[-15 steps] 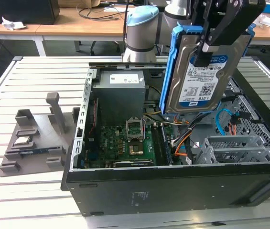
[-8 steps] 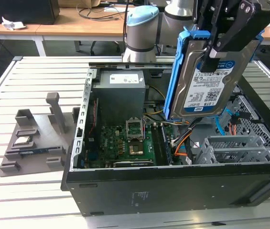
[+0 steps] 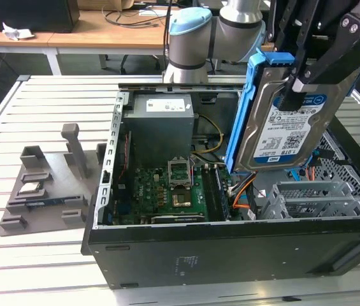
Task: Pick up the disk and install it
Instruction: 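Pick up the disk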
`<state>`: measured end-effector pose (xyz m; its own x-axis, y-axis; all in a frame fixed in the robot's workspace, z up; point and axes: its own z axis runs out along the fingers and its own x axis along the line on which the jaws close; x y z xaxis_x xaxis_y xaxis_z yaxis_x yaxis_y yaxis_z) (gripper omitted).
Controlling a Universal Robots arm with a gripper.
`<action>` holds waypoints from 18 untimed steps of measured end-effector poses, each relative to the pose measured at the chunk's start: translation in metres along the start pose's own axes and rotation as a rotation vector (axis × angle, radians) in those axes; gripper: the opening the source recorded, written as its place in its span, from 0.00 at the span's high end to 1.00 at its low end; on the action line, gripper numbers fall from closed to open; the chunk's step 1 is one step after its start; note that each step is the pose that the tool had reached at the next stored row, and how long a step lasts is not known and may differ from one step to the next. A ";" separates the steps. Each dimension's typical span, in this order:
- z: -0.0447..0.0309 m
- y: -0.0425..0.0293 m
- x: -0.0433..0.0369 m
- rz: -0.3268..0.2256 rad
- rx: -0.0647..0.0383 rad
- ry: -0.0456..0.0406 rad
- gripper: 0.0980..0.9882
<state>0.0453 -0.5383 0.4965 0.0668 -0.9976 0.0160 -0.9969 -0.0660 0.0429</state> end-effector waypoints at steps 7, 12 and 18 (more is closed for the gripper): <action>0.0004 -0.0295 0.0035 0.000 -0.001 -0.0002 0.70; 0.0006 -0.0450 0.0049 0.000 -0.001 -0.0001 0.70; 0.0010 -0.0588 0.0059 0.000 -0.002 -0.0001 0.70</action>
<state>0.1043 -0.5403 0.4930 0.0669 -0.9976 0.0160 -0.9968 -0.0661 0.0448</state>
